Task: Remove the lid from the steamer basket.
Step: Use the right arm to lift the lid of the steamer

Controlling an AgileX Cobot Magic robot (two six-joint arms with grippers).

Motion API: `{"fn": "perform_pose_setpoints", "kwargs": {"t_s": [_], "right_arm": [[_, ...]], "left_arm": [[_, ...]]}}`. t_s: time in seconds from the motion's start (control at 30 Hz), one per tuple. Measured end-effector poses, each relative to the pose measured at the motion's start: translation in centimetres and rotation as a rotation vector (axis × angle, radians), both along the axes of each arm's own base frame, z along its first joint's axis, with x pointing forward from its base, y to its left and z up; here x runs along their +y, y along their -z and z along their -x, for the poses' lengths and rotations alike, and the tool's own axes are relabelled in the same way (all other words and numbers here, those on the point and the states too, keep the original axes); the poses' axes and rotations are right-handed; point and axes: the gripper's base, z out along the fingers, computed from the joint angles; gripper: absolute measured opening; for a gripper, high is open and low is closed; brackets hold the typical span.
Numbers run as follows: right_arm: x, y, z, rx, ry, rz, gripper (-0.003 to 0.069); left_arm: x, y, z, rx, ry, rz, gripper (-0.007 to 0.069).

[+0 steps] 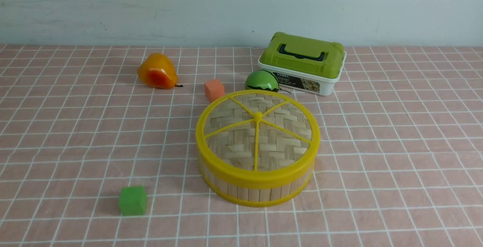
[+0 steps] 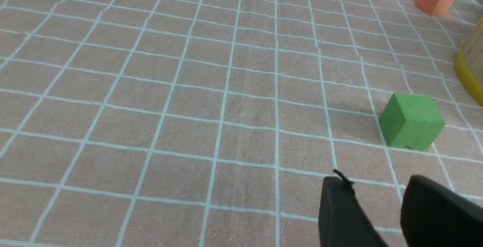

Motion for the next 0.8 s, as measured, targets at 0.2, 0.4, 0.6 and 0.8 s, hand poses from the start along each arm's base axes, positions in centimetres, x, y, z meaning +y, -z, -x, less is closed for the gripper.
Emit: {"fn": "perform_pose_setpoints", "kwargs": {"t_s": [0.2,0.4,0.6,0.8], "right_arm": [[0.00,0.00,0.00,0.000,0.000,0.000,0.0099],[0.00,0.00,0.00,0.000,0.000,0.000,0.0099],[0.00,0.00,0.00,0.000,0.000,0.000,0.0101],[0.00,0.00,0.00,0.000,0.000,0.000,0.0111]], "left_arm": [[0.00,0.00,0.00,0.000,0.000,0.000,0.0239],[0.00,0.00,0.00,0.000,0.000,0.000,0.0239],[0.00,0.00,0.00,0.000,0.000,0.000,0.0239],[0.00,0.00,0.00,0.000,0.000,0.000,0.0241]]}}
